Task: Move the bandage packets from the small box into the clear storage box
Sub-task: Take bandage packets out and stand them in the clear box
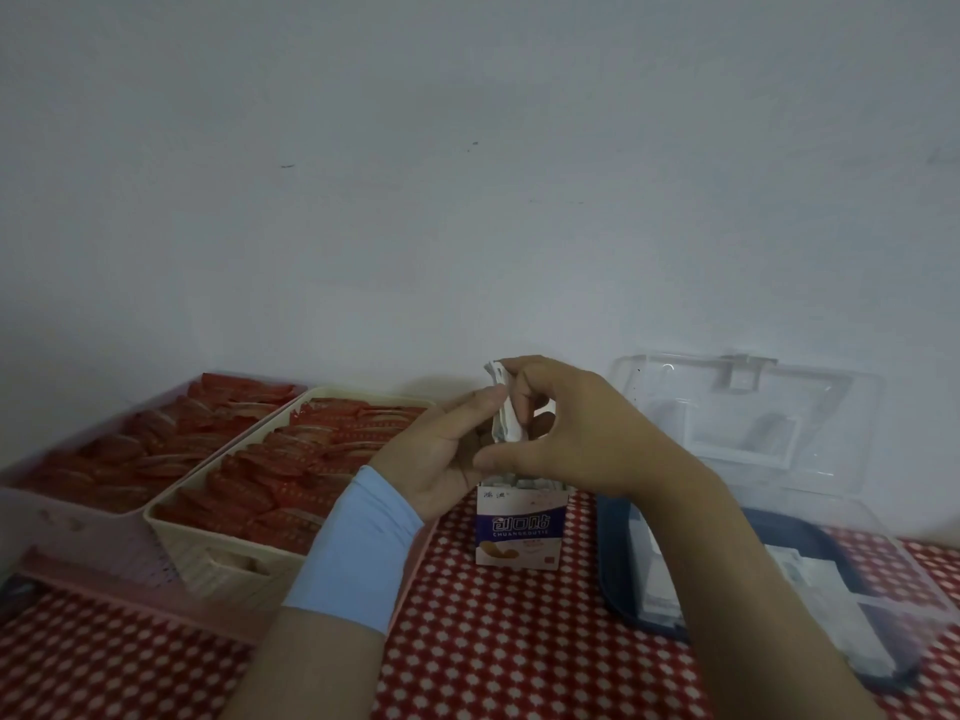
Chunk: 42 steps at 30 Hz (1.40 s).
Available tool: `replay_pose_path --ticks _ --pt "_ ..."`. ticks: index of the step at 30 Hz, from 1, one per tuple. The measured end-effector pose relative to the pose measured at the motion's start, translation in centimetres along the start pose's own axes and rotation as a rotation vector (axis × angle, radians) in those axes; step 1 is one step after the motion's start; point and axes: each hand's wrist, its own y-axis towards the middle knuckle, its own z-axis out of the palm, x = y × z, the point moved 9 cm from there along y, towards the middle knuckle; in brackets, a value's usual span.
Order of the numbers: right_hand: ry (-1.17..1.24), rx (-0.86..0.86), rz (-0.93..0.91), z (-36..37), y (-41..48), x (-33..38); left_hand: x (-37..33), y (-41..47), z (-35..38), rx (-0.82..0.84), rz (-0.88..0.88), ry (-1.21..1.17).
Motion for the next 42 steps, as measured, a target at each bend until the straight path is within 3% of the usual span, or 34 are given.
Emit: replay_pose_path --ticks 7,20,27,32,42 --pt "-0.068 -0.116 -0.057 -0.9 -0.1 0.6 -0.2 -0.1 0.5 0.040 0.023 0.007" --pt "-0.104 -0.086 -0.065 -1.2 -1.6 0.9 0.3 -0.3 1.7 0.030 0.012 0.094" --pt "-0.125 -0.018 0.065 -2.9 -3.5 0.4 1.5 -0.7 5.6 0.128 -0.053 0.030" --pt "0.395 -0.030 0.220 -6.4 -5.6 -1.1 2.2 -1.6 8.7 0.157 -0.056 0.055" --pt "0.122 0.133 0.360 -11.4 -9.0 -2.4 5.6 -2.7 12.9 0.216 -0.171 0.187"
